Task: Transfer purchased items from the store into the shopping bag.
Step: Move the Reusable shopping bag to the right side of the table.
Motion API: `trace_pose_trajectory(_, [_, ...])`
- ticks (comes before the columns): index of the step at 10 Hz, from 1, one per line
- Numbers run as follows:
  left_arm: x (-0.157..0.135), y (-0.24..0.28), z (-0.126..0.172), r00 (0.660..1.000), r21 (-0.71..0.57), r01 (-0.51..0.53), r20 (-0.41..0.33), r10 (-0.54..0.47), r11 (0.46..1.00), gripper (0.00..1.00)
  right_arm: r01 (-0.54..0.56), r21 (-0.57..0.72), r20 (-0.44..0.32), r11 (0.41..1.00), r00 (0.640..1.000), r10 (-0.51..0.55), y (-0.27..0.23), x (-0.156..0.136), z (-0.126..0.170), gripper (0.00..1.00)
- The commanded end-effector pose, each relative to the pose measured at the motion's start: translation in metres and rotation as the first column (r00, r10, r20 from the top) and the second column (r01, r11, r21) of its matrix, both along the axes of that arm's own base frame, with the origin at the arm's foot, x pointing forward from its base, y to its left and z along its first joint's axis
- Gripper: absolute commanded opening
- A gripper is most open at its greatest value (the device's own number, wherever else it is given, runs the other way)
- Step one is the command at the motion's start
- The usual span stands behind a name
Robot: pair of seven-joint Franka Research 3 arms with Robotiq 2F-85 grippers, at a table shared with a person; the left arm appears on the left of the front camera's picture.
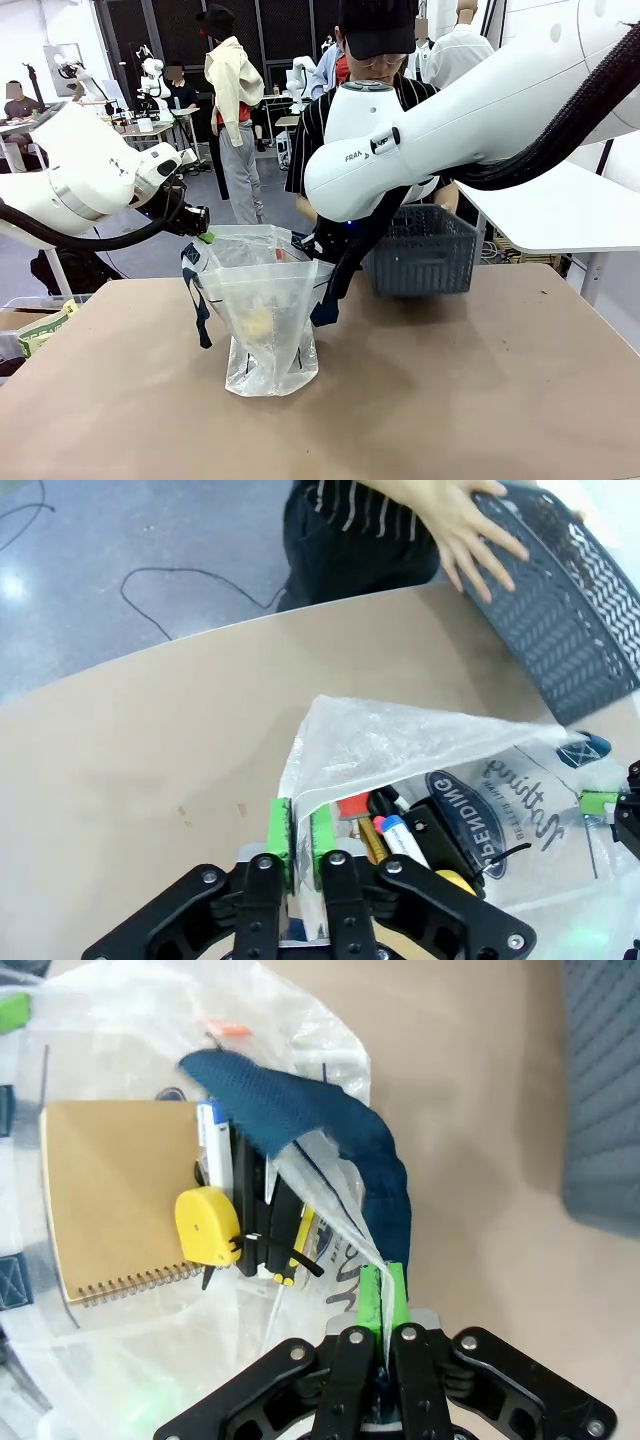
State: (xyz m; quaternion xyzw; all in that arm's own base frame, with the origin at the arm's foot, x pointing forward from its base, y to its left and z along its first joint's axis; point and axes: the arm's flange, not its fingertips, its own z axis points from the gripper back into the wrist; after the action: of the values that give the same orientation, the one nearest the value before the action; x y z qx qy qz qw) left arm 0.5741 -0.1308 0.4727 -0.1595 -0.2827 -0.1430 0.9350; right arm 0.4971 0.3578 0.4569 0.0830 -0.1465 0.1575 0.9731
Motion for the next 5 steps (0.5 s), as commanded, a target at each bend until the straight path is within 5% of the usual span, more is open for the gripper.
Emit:
trace_pose_trajectory(1, [-0.004,-0.003,0.004,1.000,-0.104,0.025,-0.003,-0.026,0.994,0.54,-0.027,-0.018,0.057,0.999,0.998,0.028,0.014,0.001,-0.001,0.00])
trace_pose_trajectory(2, [-0.003,-0.001,0.003,0.999,-0.152,-0.030,-0.030,0.026,0.988,0.73,-0.034,-0.039,0.071,0.999,0.997,0.036,0.021,0.003,-0.003,0.00])
trace_pose_trajectory(5, [-0.002,-0.001,-0.007,0.998,-0.342,0.027,-0.043,-0.044,0.939,0.77,-0.083,-0.041,0.085,0.996,0.993,0.086,0.034,0.001,-0.005,0.00])
